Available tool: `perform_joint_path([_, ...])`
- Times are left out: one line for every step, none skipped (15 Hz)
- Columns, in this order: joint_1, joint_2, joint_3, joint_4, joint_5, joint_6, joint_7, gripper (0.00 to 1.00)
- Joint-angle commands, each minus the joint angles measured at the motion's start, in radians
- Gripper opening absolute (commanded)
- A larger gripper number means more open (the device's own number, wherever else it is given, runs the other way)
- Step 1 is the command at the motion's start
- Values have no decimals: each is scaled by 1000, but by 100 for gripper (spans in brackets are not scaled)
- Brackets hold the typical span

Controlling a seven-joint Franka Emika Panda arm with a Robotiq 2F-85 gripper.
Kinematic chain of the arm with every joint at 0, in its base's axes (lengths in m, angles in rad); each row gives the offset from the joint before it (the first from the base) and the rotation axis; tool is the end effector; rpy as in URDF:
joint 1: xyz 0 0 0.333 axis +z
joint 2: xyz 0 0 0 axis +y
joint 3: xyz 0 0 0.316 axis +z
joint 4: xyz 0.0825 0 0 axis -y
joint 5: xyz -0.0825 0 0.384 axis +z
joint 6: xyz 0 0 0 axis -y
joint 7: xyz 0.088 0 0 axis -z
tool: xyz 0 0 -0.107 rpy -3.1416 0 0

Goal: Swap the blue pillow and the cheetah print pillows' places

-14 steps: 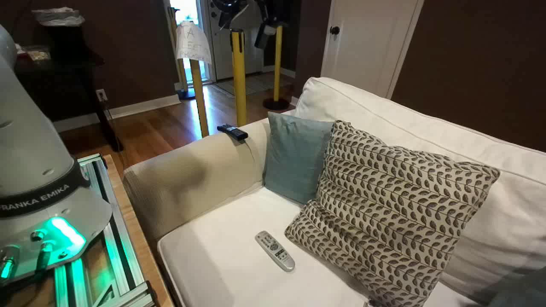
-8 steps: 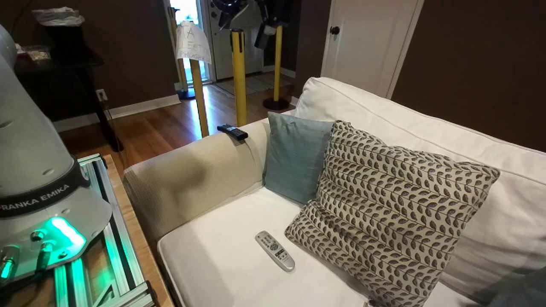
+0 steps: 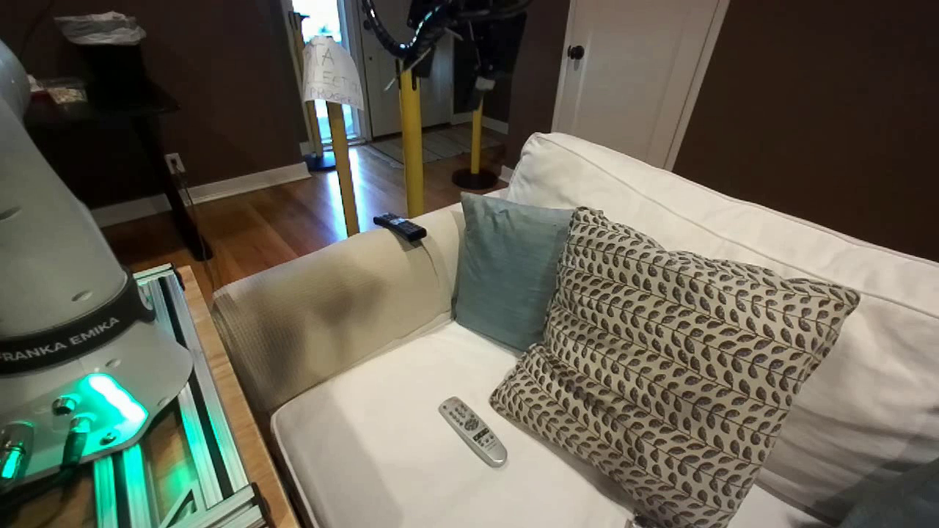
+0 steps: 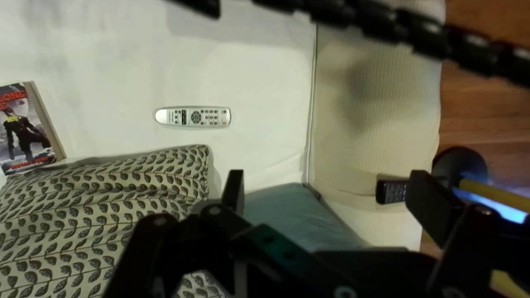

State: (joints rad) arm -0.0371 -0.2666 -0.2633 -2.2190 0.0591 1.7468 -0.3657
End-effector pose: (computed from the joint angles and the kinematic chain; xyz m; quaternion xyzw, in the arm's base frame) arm 0.4289 -0.1327 0.4667 -0.9918 -0.0322 0.0813 0.0937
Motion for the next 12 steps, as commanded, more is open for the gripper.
perform_joint_path([-17, 101, 73, -33, 32, 275, 160, 100])
perform_joint_path([-16, 127, 92, -40, 20, 365, 204, 100])
perform_joint_path([-14, 163, 113, -47, 6, 460, 262, 100])
perform_joint_path([-13, 195, 130, -52, 1, 541, 316, 100])
perform_joint_path([-11, 230, 145, -51, -3, 605, 364, 100])
perform_joint_path([-6, 264, 157, -38, -1, 611, 370, 100])
perform_joint_path([-17, 209, 149, -48, 11, 565, 315, 100])
perform_joint_path([-15, 237, 160, -47, 10, 591, 336, 100])
perform_joint_path([-14, 256, 167, -44, 10, 603, 347, 100])
perform_joint_path([-14, 266, 168, -41, 9, 605, 349, 100])
perform_joint_path([-15, 269, 168, -38, 9, 605, 350, 100])
perform_joint_path([-15, 269, 167, -35, 9, 605, 350, 100])
